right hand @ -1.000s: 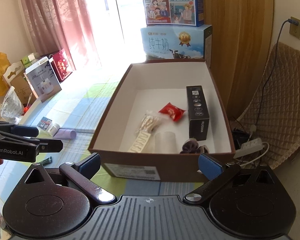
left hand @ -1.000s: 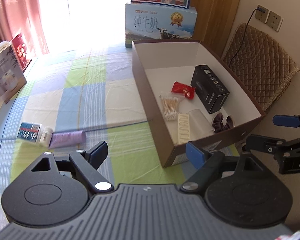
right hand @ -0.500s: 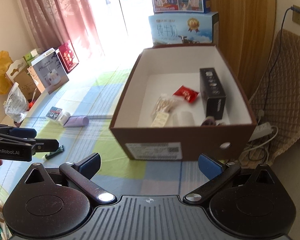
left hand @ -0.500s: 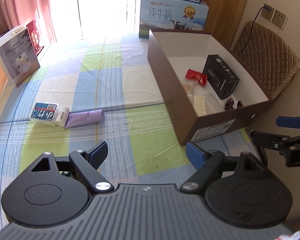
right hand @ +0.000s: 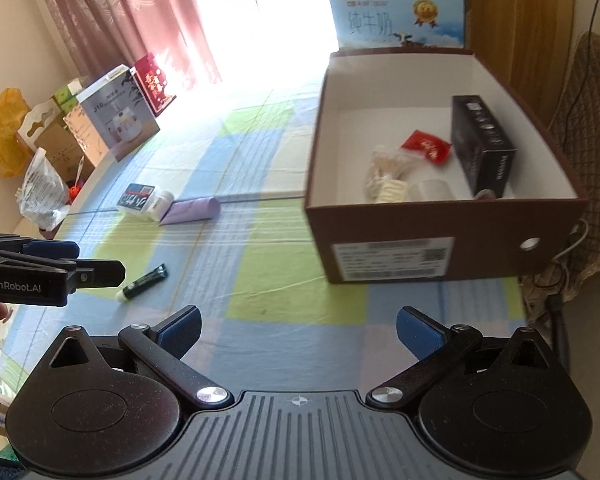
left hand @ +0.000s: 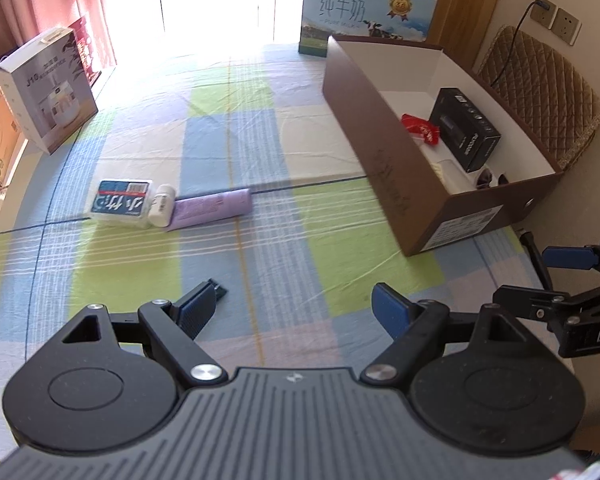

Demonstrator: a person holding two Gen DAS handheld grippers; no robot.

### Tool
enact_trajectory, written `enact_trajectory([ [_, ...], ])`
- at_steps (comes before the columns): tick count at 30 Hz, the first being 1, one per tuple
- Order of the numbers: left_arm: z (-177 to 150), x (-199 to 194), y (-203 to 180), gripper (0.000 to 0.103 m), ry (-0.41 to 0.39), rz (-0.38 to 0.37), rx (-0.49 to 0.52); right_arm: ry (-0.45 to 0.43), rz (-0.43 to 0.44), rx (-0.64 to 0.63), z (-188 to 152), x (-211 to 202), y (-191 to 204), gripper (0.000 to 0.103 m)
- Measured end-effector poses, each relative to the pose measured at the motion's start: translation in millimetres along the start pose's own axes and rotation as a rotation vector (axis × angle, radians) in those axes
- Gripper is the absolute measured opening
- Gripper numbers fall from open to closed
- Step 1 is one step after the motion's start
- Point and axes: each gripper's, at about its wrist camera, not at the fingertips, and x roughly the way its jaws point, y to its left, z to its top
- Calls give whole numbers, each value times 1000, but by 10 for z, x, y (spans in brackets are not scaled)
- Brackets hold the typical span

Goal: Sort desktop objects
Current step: 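Lower the left gripper onto the dark green tube and close it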

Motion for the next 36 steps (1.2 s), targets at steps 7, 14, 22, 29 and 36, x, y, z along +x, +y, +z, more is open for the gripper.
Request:
enact_trajectory([
  [7, -97, -17, 383, 82, 14, 25, -26, 26, 16, -16, -6, 227, 337, 101],
  [14, -220, 26, 760, 82, 30, 42, -47, 48, 24, -11, -22, 474, 572, 101],
  [22, -303, 327, 945, 69, 64, 24, 3, 22, 17, 87, -103, 790, 572, 101],
  [29, -310, 724, 999, 60, 110, -9, 79, 25, -6, 104, -128, 925, 593, 101],
  [36, -292, 1014, 986, 39, 156, -41, 141, 37, -29, 111, -111, 1032, 587, 101],
])
